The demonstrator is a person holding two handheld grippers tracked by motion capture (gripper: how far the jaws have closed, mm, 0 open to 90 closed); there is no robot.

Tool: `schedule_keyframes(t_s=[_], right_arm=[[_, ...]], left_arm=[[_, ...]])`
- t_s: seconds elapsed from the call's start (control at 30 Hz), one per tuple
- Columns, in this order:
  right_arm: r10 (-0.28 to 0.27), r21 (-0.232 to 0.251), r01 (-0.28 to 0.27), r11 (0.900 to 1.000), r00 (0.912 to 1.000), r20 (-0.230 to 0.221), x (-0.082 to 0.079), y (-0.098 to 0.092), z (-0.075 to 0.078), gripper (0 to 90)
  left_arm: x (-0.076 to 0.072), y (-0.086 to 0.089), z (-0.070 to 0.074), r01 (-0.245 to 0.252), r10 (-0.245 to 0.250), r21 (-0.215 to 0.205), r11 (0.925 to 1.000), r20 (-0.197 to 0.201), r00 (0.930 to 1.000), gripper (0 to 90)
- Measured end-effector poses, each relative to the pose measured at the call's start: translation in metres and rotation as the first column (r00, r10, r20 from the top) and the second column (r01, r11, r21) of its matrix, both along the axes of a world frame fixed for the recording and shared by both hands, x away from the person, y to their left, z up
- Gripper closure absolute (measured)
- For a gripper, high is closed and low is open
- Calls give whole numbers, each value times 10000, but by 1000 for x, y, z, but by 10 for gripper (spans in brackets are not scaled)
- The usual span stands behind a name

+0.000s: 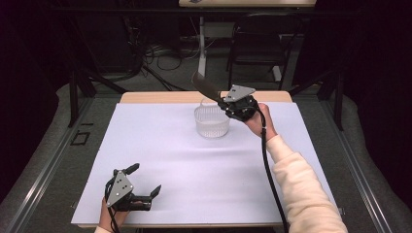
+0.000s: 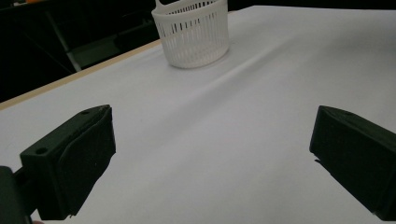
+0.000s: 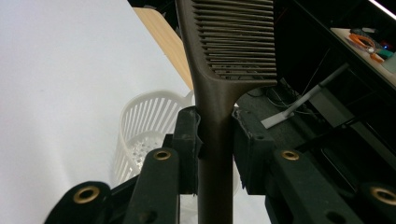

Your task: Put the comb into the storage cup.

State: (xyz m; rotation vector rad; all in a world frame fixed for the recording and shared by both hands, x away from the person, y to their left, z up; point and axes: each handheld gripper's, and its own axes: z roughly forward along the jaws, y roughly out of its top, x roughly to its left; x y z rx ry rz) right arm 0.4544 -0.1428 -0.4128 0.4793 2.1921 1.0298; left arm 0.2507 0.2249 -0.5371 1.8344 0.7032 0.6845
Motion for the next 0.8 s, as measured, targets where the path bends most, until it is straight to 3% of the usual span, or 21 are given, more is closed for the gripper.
schedule_keyframes(t_s=[0.8], right_arm=[[-76,279,68,9996,9996,274,14,7,-11,721]], left_arm=[[0,0,0,-8,8,-37,10000,-20,10000,1]])
